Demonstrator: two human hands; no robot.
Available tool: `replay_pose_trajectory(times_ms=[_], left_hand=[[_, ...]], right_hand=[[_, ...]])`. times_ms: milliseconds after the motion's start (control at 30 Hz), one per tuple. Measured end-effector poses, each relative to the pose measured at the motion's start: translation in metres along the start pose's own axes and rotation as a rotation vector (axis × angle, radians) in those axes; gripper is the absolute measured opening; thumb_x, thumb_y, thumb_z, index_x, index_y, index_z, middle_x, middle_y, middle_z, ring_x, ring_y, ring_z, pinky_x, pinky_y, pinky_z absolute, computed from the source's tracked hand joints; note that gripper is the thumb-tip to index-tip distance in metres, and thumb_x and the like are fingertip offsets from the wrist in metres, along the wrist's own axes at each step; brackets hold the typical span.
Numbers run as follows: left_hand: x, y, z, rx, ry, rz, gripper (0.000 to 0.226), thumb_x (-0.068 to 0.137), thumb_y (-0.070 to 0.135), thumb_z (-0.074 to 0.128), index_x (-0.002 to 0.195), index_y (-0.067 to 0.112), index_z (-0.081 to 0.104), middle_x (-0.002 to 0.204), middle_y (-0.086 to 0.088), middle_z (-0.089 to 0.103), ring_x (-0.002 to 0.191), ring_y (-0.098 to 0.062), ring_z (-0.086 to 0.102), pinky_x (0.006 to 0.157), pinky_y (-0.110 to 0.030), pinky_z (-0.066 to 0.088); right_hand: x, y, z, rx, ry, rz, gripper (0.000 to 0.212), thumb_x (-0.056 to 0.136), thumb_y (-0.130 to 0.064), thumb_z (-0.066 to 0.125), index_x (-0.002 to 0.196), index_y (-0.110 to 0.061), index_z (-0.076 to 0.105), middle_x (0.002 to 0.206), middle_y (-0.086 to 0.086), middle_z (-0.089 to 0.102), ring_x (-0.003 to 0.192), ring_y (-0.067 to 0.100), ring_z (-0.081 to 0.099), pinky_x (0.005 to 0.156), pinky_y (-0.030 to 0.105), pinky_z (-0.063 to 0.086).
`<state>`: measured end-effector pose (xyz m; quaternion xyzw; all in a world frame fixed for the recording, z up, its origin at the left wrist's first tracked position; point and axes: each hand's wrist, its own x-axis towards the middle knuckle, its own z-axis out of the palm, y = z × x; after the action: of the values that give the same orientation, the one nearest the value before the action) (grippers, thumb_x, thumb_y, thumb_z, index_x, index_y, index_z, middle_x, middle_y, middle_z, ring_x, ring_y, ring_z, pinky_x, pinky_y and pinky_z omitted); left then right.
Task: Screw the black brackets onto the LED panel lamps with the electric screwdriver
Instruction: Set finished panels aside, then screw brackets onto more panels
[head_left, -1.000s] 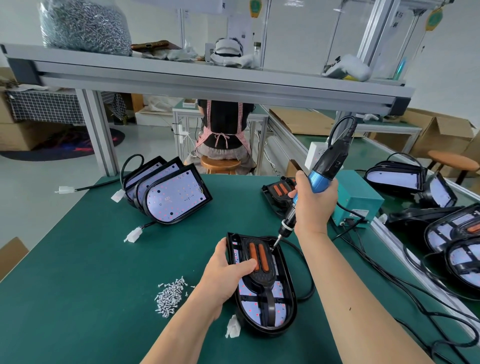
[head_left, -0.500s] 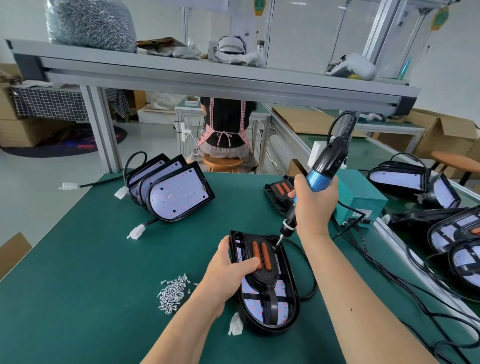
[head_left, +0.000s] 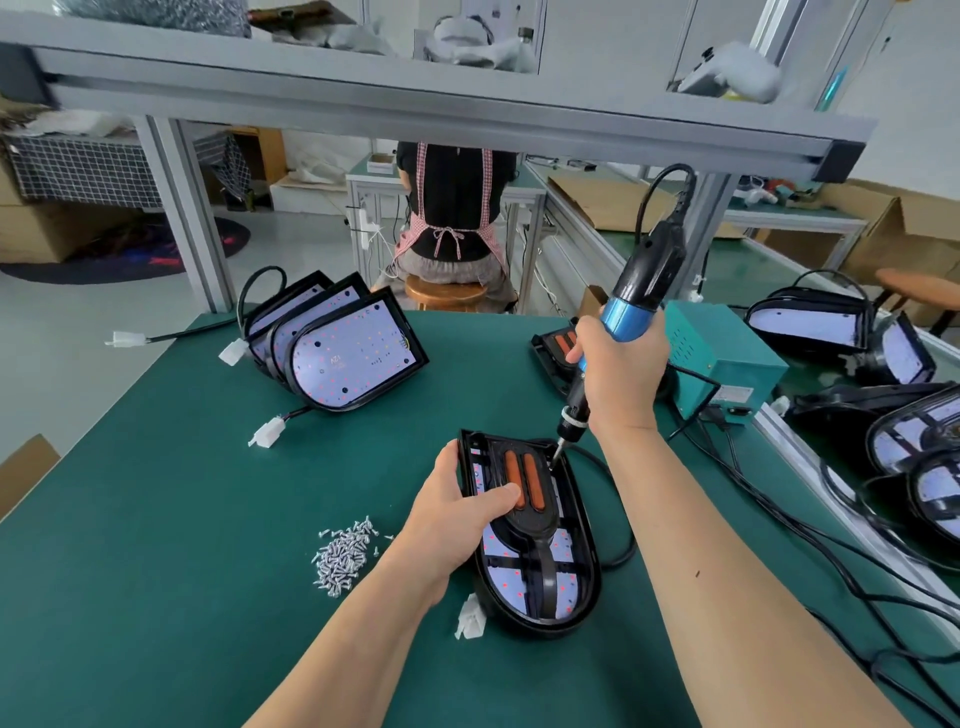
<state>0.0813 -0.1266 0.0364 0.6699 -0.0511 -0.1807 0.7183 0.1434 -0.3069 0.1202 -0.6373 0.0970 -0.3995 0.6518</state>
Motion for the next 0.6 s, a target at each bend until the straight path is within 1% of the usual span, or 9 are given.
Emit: replay_pose_trajectory(times_ms=[67, 133, 233, 300, 400, 433, 500, 600], left_hand=[[-0.001, 0.002, 0.0, 0.012, 0.003, -0.001, 0.047, 0.079, 0.019, 0.077, 0.116, 0.038, 0.057, 0.106, 0.008, 0.076, 0.1, -0.017, 0.073, 0.091, -0.035, 0.055], [-0.002, 0.004, 0.0, 0.024, 0.0, -0.005, 0.05, 0.075, 0.024, 0.077, 0.117, 0.04, 0.056, 0.105, 0.011, 0.076, 0.099, -0.013, 0.073, 0.087, -0.03, 0.053], [-0.003, 0.005, -0.001, 0.029, -0.004, -0.017, 0.048, 0.078, 0.022, 0.077, 0.118, 0.04, 0.056, 0.104, 0.013, 0.076, 0.097, -0.01, 0.073, 0.083, -0.025, 0.052], [-0.003, 0.005, -0.001, 0.037, -0.006, -0.022, 0.047, 0.081, 0.021, 0.077, 0.117, 0.041, 0.056, 0.104, 0.014, 0.076, 0.097, -0.009, 0.073, 0.081, -0.023, 0.052], [-0.003, 0.007, 0.0, 0.053, -0.001, -0.035, 0.054, 0.074, 0.027, 0.078, 0.121, 0.038, 0.056, 0.106, 0.012, 0.076, 0.099, -0.012, 0.072, 0.088, -0.029, 0.054], [-0.002, 0.007, 0.0, 0.058, 0.0, -0.033, 0.053, 0.074, 0.026, 0.078, 0.121, 0.036, 0.056, 0.105, 0.012, 0.076, 0.099, -0.011, 0.072, 0.086, -0.027, 0.055], [0.0, 0.007, 0.0, 0.058, 0.0, -0.026, 0.046, 0.079, 0.021, 0.077, 0.119, 0.034, 0.058, 0.102, 0.013, 0.076, 0.094, -0.008, 0.073, 0.076, -0.021, 0.054], [0.0, 0.005, 0.001, 0.056, 0.004, -0.031, 0.045, 0.079, 0.023, 0.077, 0.117, 0.037, 0.058, 0.101, 0.014, 0.076, 0.092, -0.007, 0.073, 0.077, -0.022, 0.053]], right_hand=[[-0.001, -0.001, -0.001, 0.02, -0.088, 0.003, 0.024, 0.07, -0.01, 0.061, 0.092, -0.007, 0.052, 0.052, 0.0, 0.055, 0.047, 0.013, 0.055, 0.051, 0.02, 0.047], [-0.002, -0.004, -0.002, 0.033, -0.159, 0.007, 0.025, 0.071, -0.011, 0.063, 0.093, -0.007, 0.053, 0.052, 0.0, 0.056, 0.049, 0.013, 0.055, 0.054, 0.02, 0.048], [-0.004, -0.008, -0.005, 0.086, -0.204, 0.027, 0.029, 0.071, -0.012, 0.065, 0.098, -0.01, 0.056, 0.053, 0.001, 0.057, 0.052, 0.015, 0.054, 0.058, 0.022, 0.05], [-0.004, -0.011, -0.007, 0.135, -0.209, 0.026, 0.029, 0.072, -0.011, 0.066, 0.099, -0.009, 0.057, 0.055, 0.005, 0.056, 0.052, 0.018, 0.053, 0.061, 0.026, 0.05], [-0.005, -0.015, -0.012, 0.183, -0.172, 0.018, 0.028, 0.072, -0.009, 0.067, 0.098, -0.008, 0.057, 0.054, 0.006, 0.055, 0.051, 0.018, 0.052, 0.064, 0.029, 0.05], [-0.006, -0.016, -0.015, 0.193, -0.166, 0.016, 0.027, 0.072, -0.01, 0.067, 0.097, -0.009, 0.058, 0.054, 0.005, 0.055, 0.051, 0.018, 0.052, 0.064, 0.029, 0.05], [-0.006, -0.021, -0.021, 0.219, -0.172, 0.018, 0.023, 0.073, -0.009, 0.066, 0.094, -0.012, 0.058, 0.055, 0.005, 0.054, 0.051, 0.019, 0.052, 0.061, 0.027, 0.049], [-0.001, -0.033, -0.032, 0.334, -0.185, 0.042, 0.02, 0.073, -0.005, 0.064, 0.089, -0.013, 0.056, 0.057, 0.005, 0.051, 0.052, 0.019, 0.049, 0.056, 0.025, 0.047]])
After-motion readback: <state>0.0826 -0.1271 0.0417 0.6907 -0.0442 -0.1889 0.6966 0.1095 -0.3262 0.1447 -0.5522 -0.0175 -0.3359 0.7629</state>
